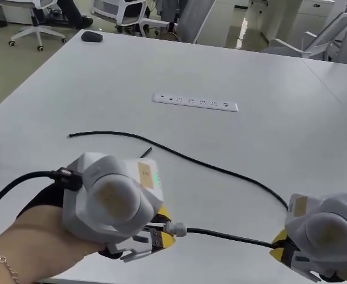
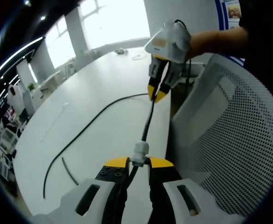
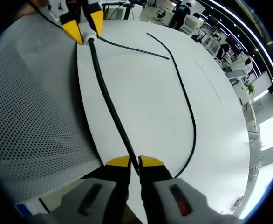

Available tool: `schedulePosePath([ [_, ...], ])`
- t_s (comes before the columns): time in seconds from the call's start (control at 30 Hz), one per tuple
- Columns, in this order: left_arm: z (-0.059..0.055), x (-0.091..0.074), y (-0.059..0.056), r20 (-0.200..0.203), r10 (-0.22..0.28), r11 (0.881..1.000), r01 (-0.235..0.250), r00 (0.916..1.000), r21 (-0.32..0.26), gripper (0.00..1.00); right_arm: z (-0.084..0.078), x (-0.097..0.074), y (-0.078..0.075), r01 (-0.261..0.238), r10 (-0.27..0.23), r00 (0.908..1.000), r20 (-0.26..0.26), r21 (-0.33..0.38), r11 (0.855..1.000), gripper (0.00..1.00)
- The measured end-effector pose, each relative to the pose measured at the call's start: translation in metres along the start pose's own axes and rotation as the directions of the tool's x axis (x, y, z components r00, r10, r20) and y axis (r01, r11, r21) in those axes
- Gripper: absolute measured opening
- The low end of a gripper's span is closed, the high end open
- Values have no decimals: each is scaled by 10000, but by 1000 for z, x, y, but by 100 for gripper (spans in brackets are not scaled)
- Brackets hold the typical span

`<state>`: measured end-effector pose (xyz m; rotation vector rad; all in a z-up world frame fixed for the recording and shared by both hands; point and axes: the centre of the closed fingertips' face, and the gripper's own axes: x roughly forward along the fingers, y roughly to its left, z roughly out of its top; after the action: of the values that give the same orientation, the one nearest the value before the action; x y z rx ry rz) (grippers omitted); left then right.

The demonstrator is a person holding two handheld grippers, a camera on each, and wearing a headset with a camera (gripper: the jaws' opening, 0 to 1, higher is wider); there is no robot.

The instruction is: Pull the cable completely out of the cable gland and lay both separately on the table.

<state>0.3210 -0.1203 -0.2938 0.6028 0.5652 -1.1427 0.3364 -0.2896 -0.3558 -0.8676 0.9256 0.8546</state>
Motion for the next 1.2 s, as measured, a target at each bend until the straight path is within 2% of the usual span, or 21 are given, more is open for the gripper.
schedulePosePath([
  [0.13, 1, 0, 0, 32, 9, 10000, -9, 10000, -26, 17, -12, -1, -3, 26, -23, 9996, -272, 112, 9999, 5],
  [0.27, 2, 1, 0, 44, 33, 10000, -33, 10000, -84, 17, -12, -3, -3, -24, 38, 9997, -240, 602, 9982, 7],
  [0.33, 3, 0, 1, 66, 97, 9999, -96, 9999, -122, 17, -12, -4, -1, -210, 229, 9994, -276, 684, 9974, 9],
  [0.43, 3, 0, 3, 89, 162, 9998, -161, 9998, -123, 17, -6, -6, 7, -714, 730, 9973, -128, 951, 9929, 19],
  [0.53, 0, 1, 3, -29, 152, 9998, -153, 9999, -108, 17, 15, -14, 25, -1852, 1789, 9819, 619, 1182, 9756, 19],
  [0.57, 0, 1, 2, -52, 135, 9999, -135, 9999, -105, 17, 23, -18, 33, -2366, 2278, 9702, 823, 1223, 9639, 22],
  [0.63, 0, 2, 2, -55, 115, 9999, -116, 9999, -125, 17, 35, -23, 43, -2871, 2756, 9548, 1117, 1047, 9522, 26],
  [0.67, 0, 2, 2, -47, 108, 9999, -109, 9999, -131, 17, 46, -26, 47, -3106, 2958, 9444, 1437, 937, 9459, 26],
  [0.7, 0, 2, 2, -44, 110, 9999, -110, 9999, -132, 17, 57, -29, 49, -3146, 2960, 9385, 1779, 867, 9453, 25],
  [0.73, 1, 2, 2, -41, 119, 9999, -119, 9999, -105, 17, 61, -30, 49, -3164, 2966, 9362, 1884, 851, 9448, 25],
  [0.87, 1, 2, 2, -60, 129, 9999, -130, 9999, -58, 17, 96, -37, 54, -3110, 2881, 9188, 2697, 454, 9493, 25],
  [0.93, 0, 2, 2, -75, 136, 9999, -136, 9999, -19, 17, 111, -36, 52, -2687, 2511, 9214, 2967, 193, 9630, 24],
  [0.97, 1, 2, 2, -66, 131, 9999, -131, 9999, -13, 17, 119, -34, 53, -2511, 2362, 9190, 3155, 68, 9679, 22],
  [1.03, 1, 2, 1, -74, 117, 9999, -116, 9999, 14, 17, 127, -32, 58, -2547, 2416, 9153, 3224, -17, 9670, 20],
  [1.13, 0, 3, -1, -119, 80, 9999, -78, 9999, 119, 17, 143, -30, 59, -2089, 2070, 9180, 3383, -312, 9774, 19],
  [1.2, 0, 3, -2, -122, 76, 9999, -74, 9999, 154, 17, 148, -31, 63, -2044, 2083, 9147, 3464, -484, 9777, 18],
])
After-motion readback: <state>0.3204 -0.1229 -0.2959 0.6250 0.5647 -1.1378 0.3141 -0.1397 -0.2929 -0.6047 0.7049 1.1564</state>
